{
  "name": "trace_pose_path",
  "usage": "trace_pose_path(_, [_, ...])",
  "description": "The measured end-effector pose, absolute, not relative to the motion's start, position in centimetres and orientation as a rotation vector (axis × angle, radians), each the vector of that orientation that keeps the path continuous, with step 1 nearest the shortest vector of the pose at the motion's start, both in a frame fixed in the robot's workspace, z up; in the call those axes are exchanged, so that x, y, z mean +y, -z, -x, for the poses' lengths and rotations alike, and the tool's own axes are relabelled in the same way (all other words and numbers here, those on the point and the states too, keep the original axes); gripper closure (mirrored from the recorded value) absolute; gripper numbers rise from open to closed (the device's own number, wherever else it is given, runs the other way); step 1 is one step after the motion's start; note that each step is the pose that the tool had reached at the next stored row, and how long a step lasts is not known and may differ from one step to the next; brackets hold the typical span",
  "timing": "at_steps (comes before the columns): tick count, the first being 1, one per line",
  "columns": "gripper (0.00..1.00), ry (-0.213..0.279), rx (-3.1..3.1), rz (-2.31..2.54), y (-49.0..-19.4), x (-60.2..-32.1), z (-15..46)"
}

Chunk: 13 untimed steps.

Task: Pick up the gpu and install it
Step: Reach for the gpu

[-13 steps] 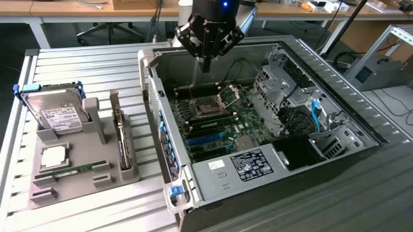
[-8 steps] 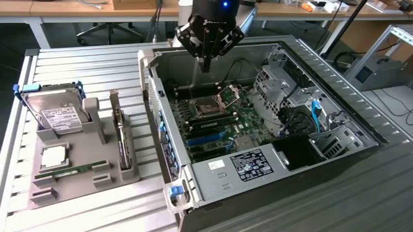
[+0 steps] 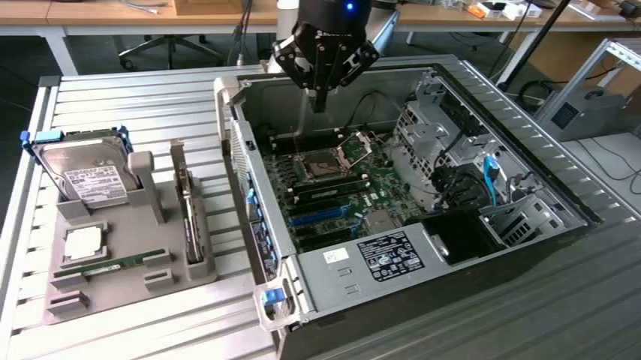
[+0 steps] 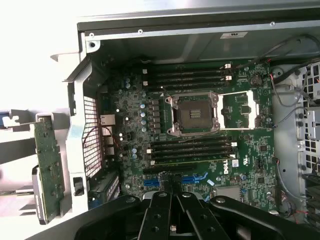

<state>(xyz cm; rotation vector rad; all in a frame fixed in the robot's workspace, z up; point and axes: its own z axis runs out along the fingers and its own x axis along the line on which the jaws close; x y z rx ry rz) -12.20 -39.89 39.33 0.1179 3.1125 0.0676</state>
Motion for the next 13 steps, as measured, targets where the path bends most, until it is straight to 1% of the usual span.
trace_pose_path(7, [0.89, -0.068, 3.113, -0.118, -39.3, -39.9, 13.4])
trace_pose_path(13, [0.89, -0.068, 3.112, -0.118, -39.3, -39.9, 16.2])
